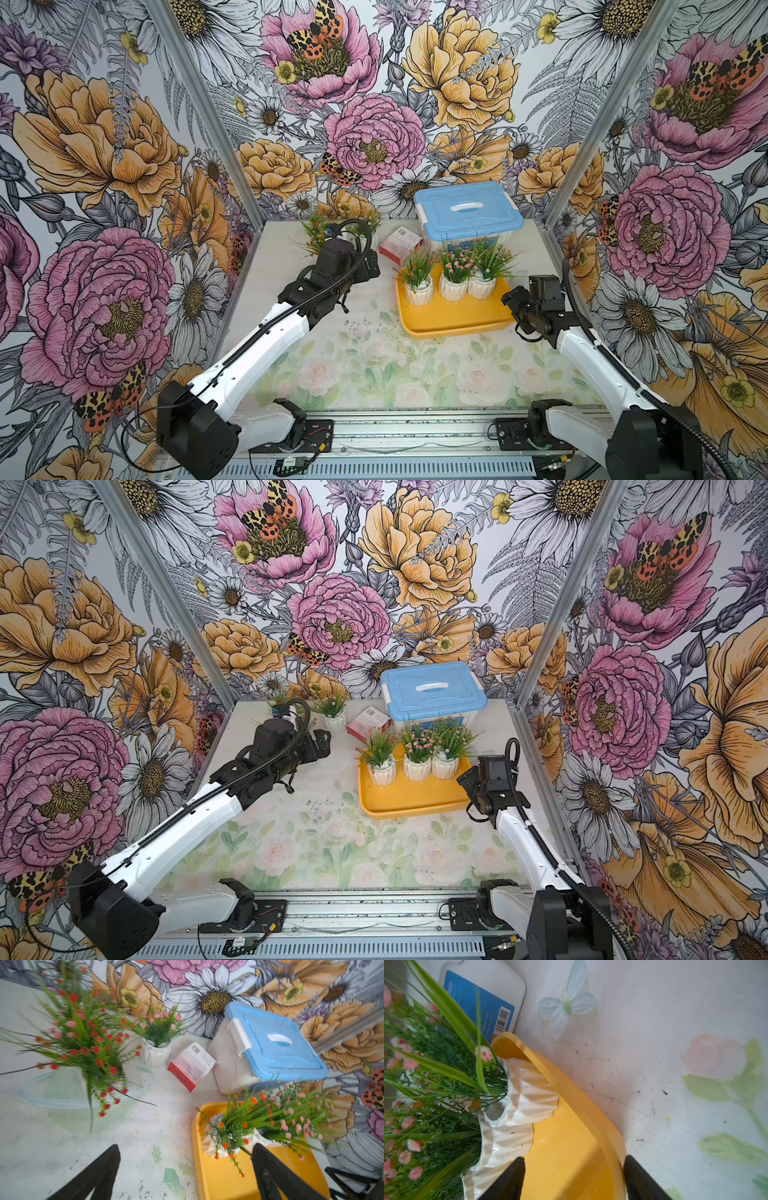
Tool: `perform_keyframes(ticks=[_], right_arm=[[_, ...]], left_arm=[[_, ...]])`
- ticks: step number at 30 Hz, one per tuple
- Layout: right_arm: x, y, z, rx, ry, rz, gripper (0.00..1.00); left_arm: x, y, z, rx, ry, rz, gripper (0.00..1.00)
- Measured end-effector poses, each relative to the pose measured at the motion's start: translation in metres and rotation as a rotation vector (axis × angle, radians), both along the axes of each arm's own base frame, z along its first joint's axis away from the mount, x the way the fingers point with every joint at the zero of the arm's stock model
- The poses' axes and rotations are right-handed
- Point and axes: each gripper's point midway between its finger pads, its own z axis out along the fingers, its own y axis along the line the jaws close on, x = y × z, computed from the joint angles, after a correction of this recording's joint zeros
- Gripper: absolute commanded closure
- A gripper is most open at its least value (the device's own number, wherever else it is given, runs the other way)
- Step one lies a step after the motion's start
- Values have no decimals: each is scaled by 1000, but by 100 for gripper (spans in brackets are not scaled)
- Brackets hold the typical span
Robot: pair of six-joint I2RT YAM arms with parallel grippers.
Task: Put the potted gypsophila into the storage box
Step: Move the storage box to the center of the board, then pick up the baby's breath potted plant from the center of the board.
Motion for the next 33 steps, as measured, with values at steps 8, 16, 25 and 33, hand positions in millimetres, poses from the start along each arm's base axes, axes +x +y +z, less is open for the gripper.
perform_keyframes(ticks=[8,16,25,33], right_arm=[[-9,-10,12,-54,-28,-19,23],[-14,-27,61,-254,-134,20,11],[30,-6,193,-478,-397,196,3],[52,68,274,-559,-636,419,1]], left_arm=[[-31,71,-22,-29,80,239,1],[-49,111,-44,-37,174,384,1],[-38,139,-102,-46,404,484,3],[8,136,-121,-63,512,476,3]])
